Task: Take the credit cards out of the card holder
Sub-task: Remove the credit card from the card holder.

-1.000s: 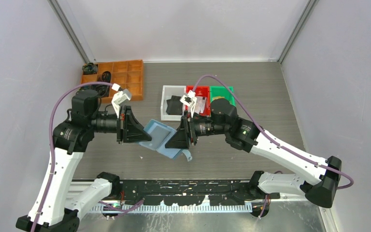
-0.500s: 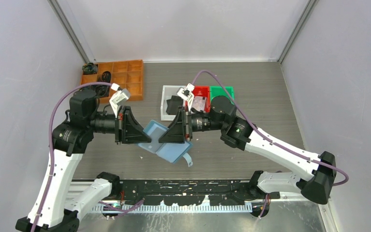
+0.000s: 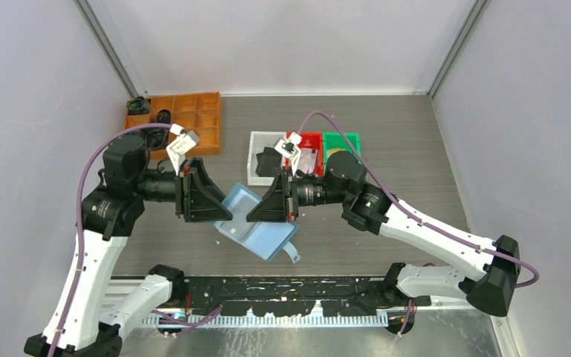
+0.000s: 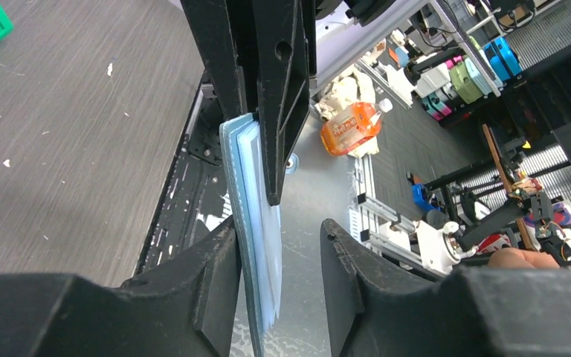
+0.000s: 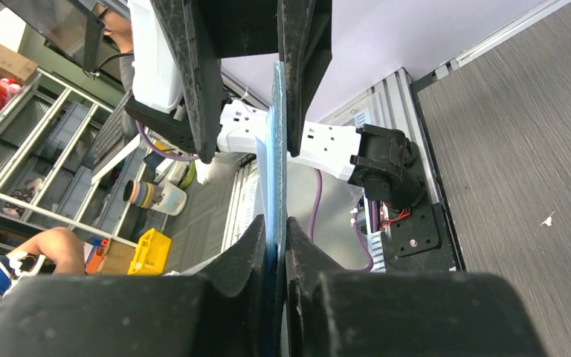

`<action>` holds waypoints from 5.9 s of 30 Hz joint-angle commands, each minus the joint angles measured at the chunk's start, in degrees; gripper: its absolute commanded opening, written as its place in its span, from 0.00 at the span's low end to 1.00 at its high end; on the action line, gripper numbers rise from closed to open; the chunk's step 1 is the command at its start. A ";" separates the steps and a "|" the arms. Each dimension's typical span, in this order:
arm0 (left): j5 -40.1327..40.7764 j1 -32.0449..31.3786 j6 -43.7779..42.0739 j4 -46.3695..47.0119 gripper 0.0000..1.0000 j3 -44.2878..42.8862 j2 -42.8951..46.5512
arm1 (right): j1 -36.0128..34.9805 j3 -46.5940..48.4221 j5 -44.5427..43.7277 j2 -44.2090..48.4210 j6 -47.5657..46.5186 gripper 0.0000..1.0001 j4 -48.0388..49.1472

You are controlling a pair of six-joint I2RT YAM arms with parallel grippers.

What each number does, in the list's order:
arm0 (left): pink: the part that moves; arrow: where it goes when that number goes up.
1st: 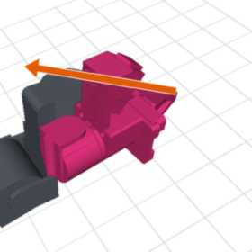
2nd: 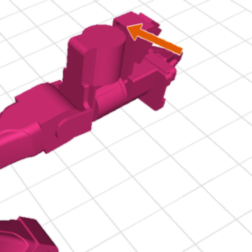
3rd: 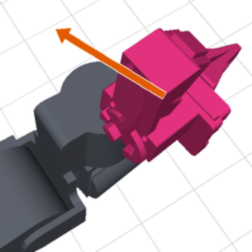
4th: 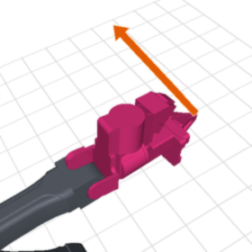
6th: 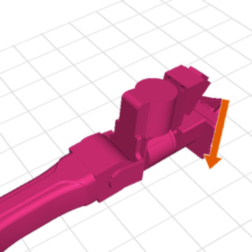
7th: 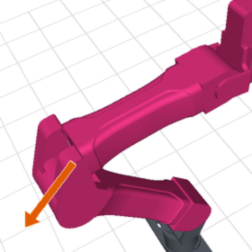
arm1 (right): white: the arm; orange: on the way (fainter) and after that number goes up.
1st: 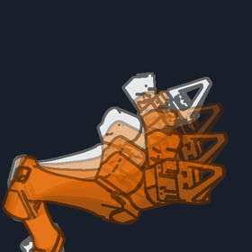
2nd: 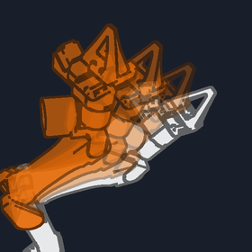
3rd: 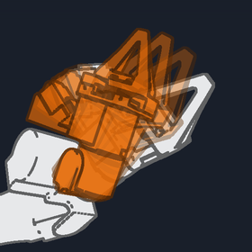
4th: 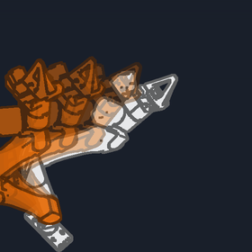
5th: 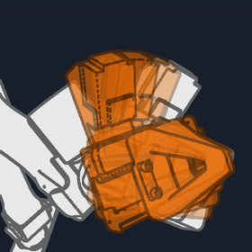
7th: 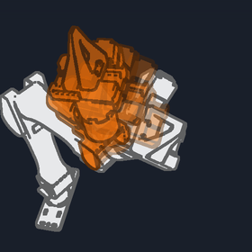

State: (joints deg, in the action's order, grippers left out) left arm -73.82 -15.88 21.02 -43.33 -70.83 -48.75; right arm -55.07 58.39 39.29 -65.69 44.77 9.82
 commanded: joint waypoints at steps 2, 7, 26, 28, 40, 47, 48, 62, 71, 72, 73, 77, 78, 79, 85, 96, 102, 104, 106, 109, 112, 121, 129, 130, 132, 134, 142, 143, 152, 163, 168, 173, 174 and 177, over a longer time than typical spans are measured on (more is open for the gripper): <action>-3.93 -0.12 4.87 7.24 0.40 0.25 0.66 | -0.13 -0.05 0.04 2.22 -1.79 0.13 1.21; -3.57 -0.12 5.74 7.77 0.21 0.96 0.51 | -0.13 -0.61 0.66 3.28 -2.37 0.13 1.43; 14.10 -0.12 -14.27 -5.15 0.00 -2.26 2.15 | -0.11 -1.47 2.37 3.65 0.40 0.43 5.62; 19.08 -0.12 -18.78 -7.30 0.00 -3.13 2.29 | -0.13 -1.81 2.61 3.48 0.56 0.48 5.56; 7.88 -0.11 -12.92 -4.22 0.00 -5.42 1.77 | -0.08 -1.29 -1.14 2.75 -0.87 0.43 0.86; 4.08 -0.08 -4.33 1.23 0.00 -4.13 1.48 | -0.08 -0.95 -1.21 1.72 -2.01 0.39 -1.54; 5.25 -0.11 -5.76 0.12 0.00 -4.55 1.52 | -0.12 -1.25 -0.54 2.08 -2.21 0.44 -1.48; 24.47 -0.07 -17.66 -4.04 0.00 -6.57 2.90 | -0.10 -2.93 3.85 5.55 -0.79 0.74 2.24; 21.30 -0.07 -18.16 -4.67 0.00 -7.53 2.99 | -0.13 -2.05 3.74 4.93 -0.92 0.77 0.96; 21.24 -0.11 -18.15 -4.80 0.00 -7.69 2.98 | -0.13 -1.84 3.59 5.02 -1.14 0.77 0.38; 20.93 -0.07 -18.20 -4.85 0.00 -7.74 2.98 | -0.13 -1.53 3.38 4.92 -1.36 0.77 -0.34; 19.51 -0.12 -17.76 -4.66 0.00 -8.14 2.84 | -0.11 0.71 0.14 4.01 -3.90 0.75 -6.44; 19.18 -0.12 -17.61 -4.81 0.00 -8.33 2.79 | 0.03 1.20 -1.33 3.61 -4.24 0.72 -8.03; 18.51 -0.12 -17.58 -5.05 0.00 -8.42 2.65 | 0.03 1.61 -2.40 3.32 -4.51 0.69 -9.17; 18.04 -0.12 -17.61 -5.84 0.00 -8.71 2.86 | -0.04 1.85 -3.60 2.89 -4.67 0.49 -11.58; 7.42 -0.12 -6.62 1.20 0.71 3.41 5.19 | -0.02 5.79 -2.35 2.10 -4.96 0.01 -19.26; 5.55 -0.10 -1.35 6.69 0.65 6.77 5.42 | -0.52 7.19 -1.49 1.69 -7.37 0.01 -22.85; 5.35 -0.12 -1.05 7.14 0.57 6.50 4.88 | -0.72 7.57 -0.83 1.76 -8.18 0.01 -23.71; 4.84 -0.16 -0.34 7.90 0.50 6.49 4.50 | -0.87 8.14 -0.36 1.41 -9.04 0.01 -24.60; 4.23 -0.17 1.53 9.74 0.47 7.21 4.03 | -1.24 9.16 0.22 0.55 -9.69 0.01 -25.30; 3.69 -0.13 4.06 12.55 0.45 9.02 4.02 | -2.05 10.26 0.74 -0.51 -10.16 0.01 -24.90; 2.81 -0.12 2.50 9.67 0.12 8.84 4.20 | -2.28 12.17 -1.19 -0.35 -13.66 0.17 -28.76; 8.79 -0.14 -2.13 3.22 0.00 6.28 2.40 | 2.47 19.28 -15.92 7.57 -19.25 0.60 -42.21; 9.46 -0.14 -1.86 3.13 0.00 6.30 2.07 | 2.94 19.53 -16.61 8.85 -18.23 0.60 -41.56; 9.90 -0.07 -1.02 3.35 0.00 6.52 1.25 | 3.13 18.78 -16.56 10.32 -15.10 0.58 -38.79; 10.37 -0.08 0.47 4.44 0.00 6.66 0.57 | 3.09 16.29 -14.09 10.75 -10.51 0.56 -34.01; 13.69 0.58 6.42 9.56 0.01 5.55 0.03 | 2.06 3.78 -6.67 7.24 5.56 0.53 -11.05; 13.30 0.56 7.46 10.37 0.01 5.64 0.10 | 1.90 2.97 -6.68 6.78 6.17 0.53 -9.21; 10.59 0.57 14.99 17.16 0.02 6.95 1.54 | 1.72 0.49 -6.18 1.95 9.92 0.52 -0.52; 8.79 0.58 20.27 21.50 0.02 7.88 2.31 | 1.72 0.06 -5.49 -1.59 12.61 0.50 5.31; 8.01 0.59 21.95 22.68 0.02 8.06 2.60 | 1.72 -0.17 -5.87 -2.19 13.51 0.44 7.45; 6.48 0.58 23.18 23.64 0.04 9.05 2.74 | 1.75 -0.53 -5.29 -3.41 17.26 0.35 13.51; 6.30 0.56 23.24 23.64 0.05 9.11 2.74 | 1.72 -0.62 -5.28 -3.54 17.68 0.33 14.27; 5.47 0.58 23.28 23.91 0.15 9.34 2.94 | 1.72 -1.23 -5.80 -3.53 18.15 0.26 14.87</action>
State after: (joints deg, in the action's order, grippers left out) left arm -64.20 -15.18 42.72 -23.33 -61.60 -46.85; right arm -53.25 57.19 34.65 -69.04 60.88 17.45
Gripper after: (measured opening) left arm 0.119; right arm 0.306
